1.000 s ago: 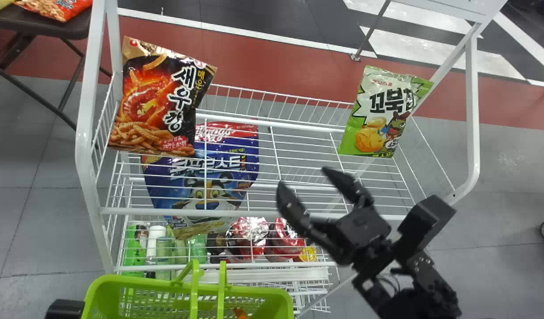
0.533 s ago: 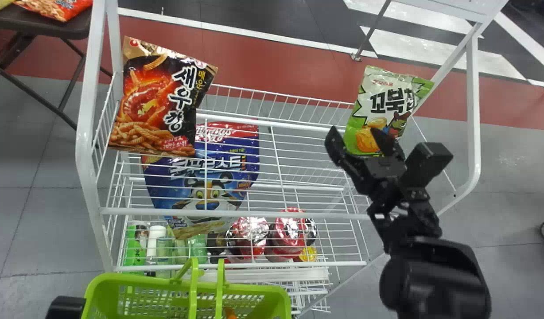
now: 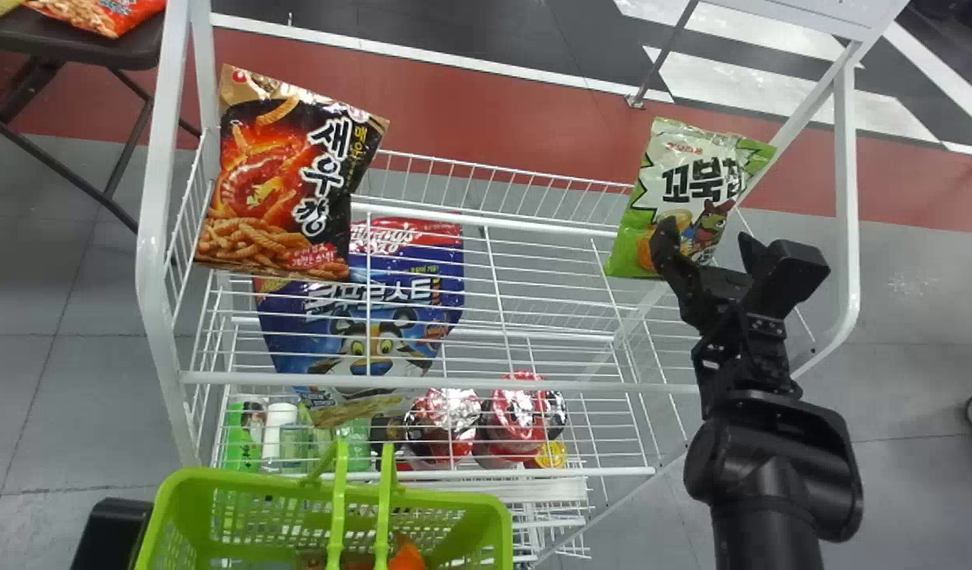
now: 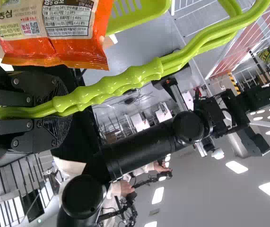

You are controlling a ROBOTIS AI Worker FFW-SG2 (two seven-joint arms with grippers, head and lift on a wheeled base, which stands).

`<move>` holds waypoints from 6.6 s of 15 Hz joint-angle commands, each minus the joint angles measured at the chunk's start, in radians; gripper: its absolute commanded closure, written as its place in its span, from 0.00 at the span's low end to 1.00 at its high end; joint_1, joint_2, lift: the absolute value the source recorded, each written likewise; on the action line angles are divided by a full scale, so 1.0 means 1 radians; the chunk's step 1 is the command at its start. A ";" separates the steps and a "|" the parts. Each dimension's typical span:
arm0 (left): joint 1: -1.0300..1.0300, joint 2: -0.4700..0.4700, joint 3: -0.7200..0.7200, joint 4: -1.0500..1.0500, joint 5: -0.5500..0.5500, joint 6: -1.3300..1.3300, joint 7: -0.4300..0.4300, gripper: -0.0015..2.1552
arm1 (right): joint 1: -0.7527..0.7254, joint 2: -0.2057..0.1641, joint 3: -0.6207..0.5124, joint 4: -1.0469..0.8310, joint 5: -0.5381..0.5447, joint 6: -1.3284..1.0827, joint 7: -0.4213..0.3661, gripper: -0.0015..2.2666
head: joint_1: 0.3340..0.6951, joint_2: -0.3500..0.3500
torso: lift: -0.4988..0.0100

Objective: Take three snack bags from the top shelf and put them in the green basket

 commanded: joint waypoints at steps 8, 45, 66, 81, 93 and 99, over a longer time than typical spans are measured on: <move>-0.032 -0.005 -0.012 0.019 -0.006 0.026 0.017 0.87 | -0.018 -0.049 -0.012 0.021 -0.018 0.044 0.210 0.99 | 1.00 0.00 | 0.91; 0.001 0.005 -0.104 -0.046 -0.014 -0.085 0.093 0.87 | 0.585 0.066 0.245 -0.692 -0.300 1.167 0.384 0.99 | 1.00 0.00 | 0.91; 0.024 0.005 -0.075 -0.032 -0.015 -0.128 0.079 0.87 | 0.841 0.011 0.326 -0.844 -0.209 0.014 0.175 0.03 | 1.00 0.00 | 0.91; 0.043 0.003 -0.027 -0.035 -0.014 -0.131 0.051 0.87 | 0.829 0.033 0.383 -0.770 -0.176 -0.088 0.105 0.03 | 1.00 0.00 | 0.91; 0.043 -0.002 -0.027 -0.037 -0.011 -0.137 0.051 0.87 | 0.826 0.031 0.381 -0.763 -0.177 -0.121 0.108 0.03 | 1.00 0.00 | 0.91; 0.043 -0.002 -0.029 -0.040 -0.009 -0.137 0.050 0.87 | 0.824 0.031 0.373 -0.763 -0.179 -0.137 0.108 0.03 | 1.00 0.00 | 0.91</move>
